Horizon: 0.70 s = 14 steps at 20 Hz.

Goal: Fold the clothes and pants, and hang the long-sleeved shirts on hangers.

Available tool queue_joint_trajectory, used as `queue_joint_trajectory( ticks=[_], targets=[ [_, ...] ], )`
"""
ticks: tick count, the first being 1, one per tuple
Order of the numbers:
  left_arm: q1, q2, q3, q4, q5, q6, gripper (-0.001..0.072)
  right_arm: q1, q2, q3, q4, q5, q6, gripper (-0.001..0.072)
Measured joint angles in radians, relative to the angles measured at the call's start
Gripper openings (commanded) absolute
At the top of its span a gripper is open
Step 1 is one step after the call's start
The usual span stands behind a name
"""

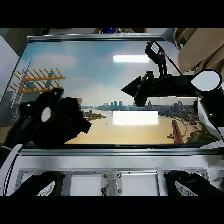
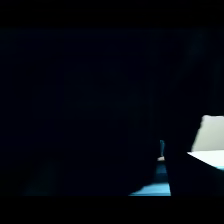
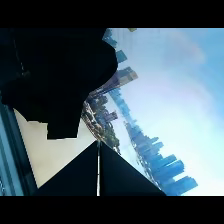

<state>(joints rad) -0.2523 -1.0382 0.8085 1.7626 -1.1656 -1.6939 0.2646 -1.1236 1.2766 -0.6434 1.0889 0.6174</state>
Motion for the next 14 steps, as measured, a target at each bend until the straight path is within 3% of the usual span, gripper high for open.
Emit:
queue_joint_trajectory(
  ticks=[4,5,7,8,14],
  targets=[
    [0.0,-0.09,-0.098,0.037,0.086,-0.007,0.068,0.0,0.0,0.0,0.0,0.0,0.0,0.003],
    [0.001,-0.111,-0.106,0.041,0.1,-0.008,0.0561,0.0,0.0,0.0,0.0,0.0,0.0,0.003],
    [0.001,-0.145,-0.108,0.047,0.117,-0.011,0.011,0.0,0.0,0.0,0.0,0.0,0.0,0.003],
    [0.001,-0.158,-0.105,0.05,0.123,-0.011,0.0018,0.0,0.0,0.0,0.0,0.0,0.0,0.003],
    [-0.011,-0.116,0.025,0.043,0.111,-0.015,0.0019,0.0,-0.001,0.0,0.008,0.0,0.0,0.003]
  ],
)
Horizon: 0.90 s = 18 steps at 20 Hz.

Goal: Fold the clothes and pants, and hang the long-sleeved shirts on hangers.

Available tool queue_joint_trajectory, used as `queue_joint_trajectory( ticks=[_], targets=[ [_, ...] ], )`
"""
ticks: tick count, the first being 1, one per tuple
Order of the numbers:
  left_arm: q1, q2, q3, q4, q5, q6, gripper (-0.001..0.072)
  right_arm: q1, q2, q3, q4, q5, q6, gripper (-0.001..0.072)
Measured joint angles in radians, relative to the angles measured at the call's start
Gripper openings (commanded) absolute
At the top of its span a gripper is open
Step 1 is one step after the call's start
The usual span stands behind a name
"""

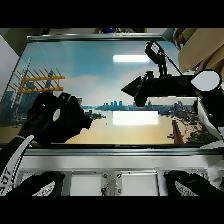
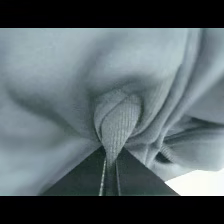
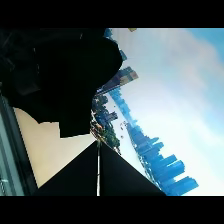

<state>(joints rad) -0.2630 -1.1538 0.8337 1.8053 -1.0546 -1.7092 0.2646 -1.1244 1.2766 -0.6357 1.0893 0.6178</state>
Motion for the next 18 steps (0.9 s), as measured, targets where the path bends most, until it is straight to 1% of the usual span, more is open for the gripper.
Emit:
queue_joint_trajectory(
  ticks=[4,6,8,9,11,14,16,17,18],
  targets=[
    [-0.084,0.119,0.185,-0.031,-0.007,0.0,0.0018,0.0,0.0,0.0,0.093,0.0,0.0,0.003],
    [-0.159,0.165,0.274,-0.043,0.0,0.0,0.0018,0.0,0.001,0.0,0.133,0.008,0.0,0.0027],
    [-0.253,0.183,0.357,-0.048,0.005,0.0,0.0018,-0.008,0.009,0.0,0.141,0.013,0.001,0.0026],
    [-0.307,0.18,0.398,-0.048,0.006,0.0,0.0018,-0.023,0.02,0.0,0.126,-0.005,0.018,0.0026],
    [-0.418,0.148,0.473,-0.052,0.008,0.0,0.0019,-0.08,0.058,0.0,0.058,-0.082,0.089,0.0027],
    [-0.575,0.054,0.566,-0.053,0.014,0.0,0.0019,-0.209,0.129,0.0,-0.08,-0.195,0.251,0.0026],
    [-0.665,-0.03,0.619,-0.058,0.035,0.0,0.003,-0.313,0.171,0.0,-0.153,-0.23,0.355,0.0027],
    [-0.697,-0.069,0.643,-0.058,0.047,0.0,0.0303,-0.358,0.186,0.0,-0.174,-0.23,0.391,0.0026],
    [-0.721,-0.108,0.668,-0.058,0.058,0.0,0.0595,-0.402,0.198,0.0,-0.192,-0.225,0.419,0.0027]
  ],
)
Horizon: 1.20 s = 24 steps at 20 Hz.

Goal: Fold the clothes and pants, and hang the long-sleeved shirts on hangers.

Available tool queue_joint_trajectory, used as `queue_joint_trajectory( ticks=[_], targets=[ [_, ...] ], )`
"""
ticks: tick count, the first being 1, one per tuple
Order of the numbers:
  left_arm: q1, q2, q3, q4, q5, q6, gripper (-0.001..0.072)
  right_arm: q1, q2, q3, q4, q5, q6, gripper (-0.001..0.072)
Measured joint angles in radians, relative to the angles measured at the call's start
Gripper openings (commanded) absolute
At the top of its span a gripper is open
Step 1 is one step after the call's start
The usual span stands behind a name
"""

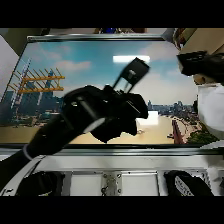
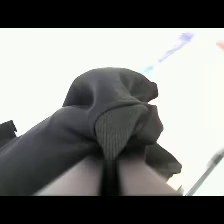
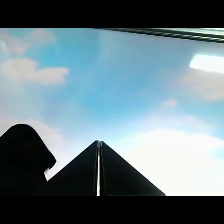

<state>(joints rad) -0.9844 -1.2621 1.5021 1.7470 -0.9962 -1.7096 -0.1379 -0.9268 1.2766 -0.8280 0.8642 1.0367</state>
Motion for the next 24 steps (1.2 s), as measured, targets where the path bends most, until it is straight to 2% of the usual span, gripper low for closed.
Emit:
queue_joint_trajectory(
  ticks=[1,5,7,10,14,16,19,24],
  targets=[
    [-0.015,-0.038,0.031,0.0,0.002,-0.005,0.064,-0.036,0.008,0.0,-0.013,0.014,0.021,0.0026],
    [0.063,-0.105,0.135,0.003,-0.061,-0.088,0.064,-0.134,0.023,0.0,-0.049,0.093,0.065,0.0027],
    [0.179,-0.089,0.111,0.006,-0.092,-0.159,0.064,-0.152,0.025,0.0,-0.074,0.126,0.074,0.0026],
    [0.397,-0.036,-0.04,-0.027,-0.108,-0.263,0.064,-0.164,0.027,-0.01,-0.101,0.159,0.083,0.0026],
    [0.698,0.003,-0.328,-0.244,-0.026,-0.314,0.064,-0.169,0.027,-0.057,-0.113,0.176,0.091,0.0027],
    [0.817,-0.005,-0.443,-0.387,0.049,-0.299,0.064,-0.17,0.027,-0.089,-0.116,0.18,0.098,0.0026],
    [0.921,-0.055,-0.54,-0.601,0.134,-0.206,0.064,-0.17,0.026,-0.138,-0.119,0.181,0.101,0.0027],
    [0.961,-0.178,-0.585,-0.881,0.229,-0.05,0.064,-0.171,-0.006,-0.197,-0.119,0.184,0.106,0.0032]
  ],
)
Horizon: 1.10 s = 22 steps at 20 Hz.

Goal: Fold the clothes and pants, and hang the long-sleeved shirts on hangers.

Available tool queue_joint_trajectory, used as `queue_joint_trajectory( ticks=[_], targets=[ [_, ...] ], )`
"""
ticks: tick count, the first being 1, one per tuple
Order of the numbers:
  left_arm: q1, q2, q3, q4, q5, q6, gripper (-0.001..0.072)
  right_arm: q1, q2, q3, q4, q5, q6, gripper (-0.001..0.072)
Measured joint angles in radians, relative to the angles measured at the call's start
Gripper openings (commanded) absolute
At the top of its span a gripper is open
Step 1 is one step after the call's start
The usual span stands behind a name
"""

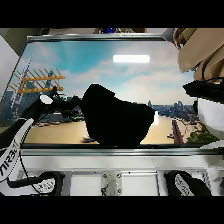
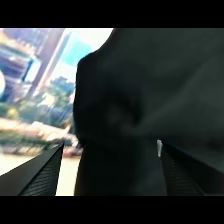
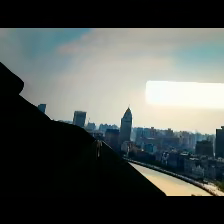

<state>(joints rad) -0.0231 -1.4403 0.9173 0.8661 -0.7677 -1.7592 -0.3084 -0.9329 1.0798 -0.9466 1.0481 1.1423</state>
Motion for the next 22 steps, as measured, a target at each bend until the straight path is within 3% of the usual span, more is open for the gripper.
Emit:
queue_joint_trajectory(
  ticks=[2,3,4,5,6,14,16,17,19,22],
  targets=[
    [-0.01,-0.048,0.009,-0.065,0.019,0.039,0.064,0.0,-0.027,-0.017,0.0,0.0,0.0,0.0055],
    [-0.018,-0.071,0.021,-0.087,0.024,0.054,0.0628,0.0,-0.047,-0.027,0.0,0.0,0.0,0.0271],
    [-0.028,-0.092,0.037,-0.103,0.027,0.063,0.0524,0.0,-0.068,-0.036,0.0,0.005,0.0,0.0594],
    [-0.038,-0.112,0.055,-0.113,0.03,0.071,0.0246,0.0,-0.09,-0.045,0.002,0.011,0.003,0.0714],
    [-0.05,-0.132,0.077,-0.122,0.031,0.077,0.0024,0.0,-0.118,-0.055,0.003,0.019,0.011,0.0714],
    [-0.084,-0.187,0.173,-0.09,0.01,0.093,0.0018,0.045,-0.372,-0.166,0.057,0.042,0.06,0.0714],
    [-0.084,-0.188,0.178,-0.083,0.002,0.093,0.0019,0.094,-0.431,-0.182,0.072,0.017,0.06,0.0706],
    [-0.084,-0.188,0.179,-0.08,-0.002,0.094,0.0018,0.12,-0.452,-0.187,0.078,0.0,0.063,0.0557],
    [-0.084,-0.18,0.18,-0.076,-0.011,0.094,0.0018,0.163,-0.476,-0.192,0.087,-0.038,0.063,0.0027],
    [-0.085,-0.112,0.186,-0.051,-0.018,0.097,0.0018,0.191,-0.465,-0.171,0.087,-0.076,0.062,0.0025]
  ],
)
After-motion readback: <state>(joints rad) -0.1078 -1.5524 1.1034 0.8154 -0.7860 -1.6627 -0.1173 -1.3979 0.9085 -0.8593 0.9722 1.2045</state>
